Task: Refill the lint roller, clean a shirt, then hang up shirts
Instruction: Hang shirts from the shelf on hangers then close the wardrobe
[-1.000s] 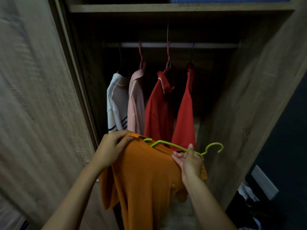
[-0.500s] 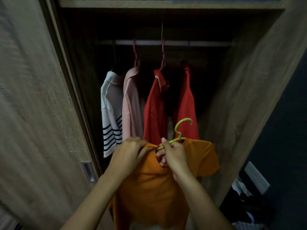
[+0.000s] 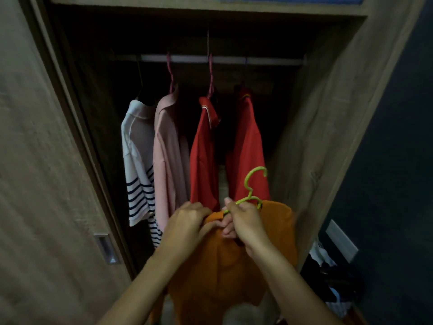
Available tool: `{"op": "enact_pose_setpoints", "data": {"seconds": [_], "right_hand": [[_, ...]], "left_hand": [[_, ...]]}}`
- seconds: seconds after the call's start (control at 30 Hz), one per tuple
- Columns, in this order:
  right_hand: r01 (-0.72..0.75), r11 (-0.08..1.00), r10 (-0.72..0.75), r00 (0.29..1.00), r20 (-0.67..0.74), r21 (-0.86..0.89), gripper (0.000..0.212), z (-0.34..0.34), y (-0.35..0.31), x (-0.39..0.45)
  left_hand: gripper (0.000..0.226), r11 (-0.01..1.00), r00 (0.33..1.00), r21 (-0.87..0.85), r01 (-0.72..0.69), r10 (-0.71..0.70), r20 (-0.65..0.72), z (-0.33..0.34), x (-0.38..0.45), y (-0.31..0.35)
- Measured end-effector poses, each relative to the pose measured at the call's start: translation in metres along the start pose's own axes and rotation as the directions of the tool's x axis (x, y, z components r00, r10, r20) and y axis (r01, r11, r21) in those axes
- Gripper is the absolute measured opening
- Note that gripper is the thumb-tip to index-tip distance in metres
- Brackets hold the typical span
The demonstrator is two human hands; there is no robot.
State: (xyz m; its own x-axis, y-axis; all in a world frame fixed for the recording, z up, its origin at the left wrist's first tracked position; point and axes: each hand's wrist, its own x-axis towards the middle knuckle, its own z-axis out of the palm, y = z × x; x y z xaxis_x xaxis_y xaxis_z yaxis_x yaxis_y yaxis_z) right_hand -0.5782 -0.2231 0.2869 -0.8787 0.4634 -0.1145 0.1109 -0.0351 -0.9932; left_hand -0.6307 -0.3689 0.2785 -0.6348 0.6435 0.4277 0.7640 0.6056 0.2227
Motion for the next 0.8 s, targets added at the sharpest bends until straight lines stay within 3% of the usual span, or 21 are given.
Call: {"op": "enact_pose_setpoints", "data": {"seconds": [0.13,0.2,0.27,0.43,0.5,0.6,0.7,0.8], "right_hand": [[0.023,0.995,-0.032,0.995,-0.099,-0.098,0.035,-0.041,-0.023,0.008],[-0.035,0.987,0.03,0.999,-0.034,-0.157,0.021,-0.049,-0.023,0.003],[-0.099,0.975,0.099,0.995,-0.009,-0.197,0.013,-0.056,-0.02,0.0],[-0.057,0.931,0.014,0.993,-0.12,-0.361,0.008,-0.088,-0.029,0.001],[-0.043,0.896,-0.026,0.988,-0.15,-0.442,0.018,-0.094,-0.04,0.005],[0.056,0.868,-0.159,0.973,-0.169,-0.494,0.035,-0.098,-0.063,0.017],[0.155,0.876,-0.259,0.95,-0.175,-0.457,0.034,-0.102,-0.088,0.046],[0.229,0.862,-0.326,0.933,-0.149,-0.453,0.035,-0.098,-0.12,0.092]], "left_hand": [[0.057,0.98,0.993,-0.197,0.041,-0.018,0.118,-0.019,0.005,-0.005],[0.054,0.957,1.0,-0.288,0.006,0.0,0.019,-0.019,0.015,-0.005],[0.055,0.968,0.993,-0.246,-0.047,0.018,-0.119,-0.015,0.042,0.001],[0.051,0.979,0.947,-0.16,-0.123,0.068,-0.314,-0.017,0.148,0.058],[0.057,0.987,0.939,-0.111,-0.114,0.07,-0.338,-0.02,0.191,0.076],[0.07,1.0,0.966,-0.02,-0.007,0.002,-0.257,-0.022,0.242,0.081],[0.077,0.995,0.985,0.05,0.084,-0.075,-0.154,-0.017,0.265,0.069],[0.088,0.994,0.988,-0.021,0.103,-0.105,-0.115,-0.011,0.267,0.054]]}}
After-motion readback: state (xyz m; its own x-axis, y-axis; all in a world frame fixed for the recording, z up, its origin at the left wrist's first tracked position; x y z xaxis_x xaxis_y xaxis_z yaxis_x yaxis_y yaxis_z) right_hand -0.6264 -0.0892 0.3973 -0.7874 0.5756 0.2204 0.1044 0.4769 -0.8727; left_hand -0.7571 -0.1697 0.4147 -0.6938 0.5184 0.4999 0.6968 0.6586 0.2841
